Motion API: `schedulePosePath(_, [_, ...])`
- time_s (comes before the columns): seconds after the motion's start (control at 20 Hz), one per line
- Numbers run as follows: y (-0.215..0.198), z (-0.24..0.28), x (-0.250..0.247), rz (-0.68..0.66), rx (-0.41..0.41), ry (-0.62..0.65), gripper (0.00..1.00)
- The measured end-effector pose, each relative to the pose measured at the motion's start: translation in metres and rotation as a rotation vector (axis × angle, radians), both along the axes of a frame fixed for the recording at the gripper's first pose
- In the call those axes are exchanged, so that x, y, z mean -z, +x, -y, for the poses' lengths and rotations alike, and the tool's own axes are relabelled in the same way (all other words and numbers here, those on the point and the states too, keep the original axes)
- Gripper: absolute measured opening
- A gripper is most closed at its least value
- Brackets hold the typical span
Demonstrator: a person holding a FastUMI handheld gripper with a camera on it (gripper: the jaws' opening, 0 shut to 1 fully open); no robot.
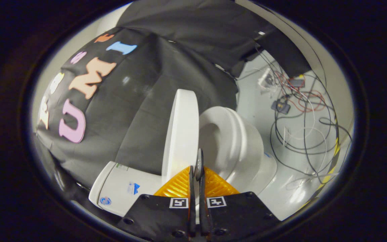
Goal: Open the toilet lid.
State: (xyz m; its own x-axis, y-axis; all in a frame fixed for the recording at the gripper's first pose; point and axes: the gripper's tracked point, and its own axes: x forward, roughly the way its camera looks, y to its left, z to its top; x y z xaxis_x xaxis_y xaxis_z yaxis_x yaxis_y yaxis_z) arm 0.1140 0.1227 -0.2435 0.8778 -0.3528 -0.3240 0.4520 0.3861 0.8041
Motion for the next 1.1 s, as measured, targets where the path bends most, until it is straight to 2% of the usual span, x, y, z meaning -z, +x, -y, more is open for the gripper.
schedulePosePath(0.15, [0.008,-0.012,-0.037,0.001,-0.056,-0.127,0.06])
schedulePosePath(0.3, [0.023,-0.036,-0.082,0.047,-0.156,-0.280,0.06])
schedulePosePath(0.45, [0.034,-0.051,-0.104,0.010,-0.224,-0.400,0.07])
schedulePosePath(0.9, [0.065,-0.110,-0.153,0.112,-0.349,-0.504,0.13])
schedulePosePath(1.1, [0.085,-0.146,-0.172,0.128,-0.439,-0.583,0.13])
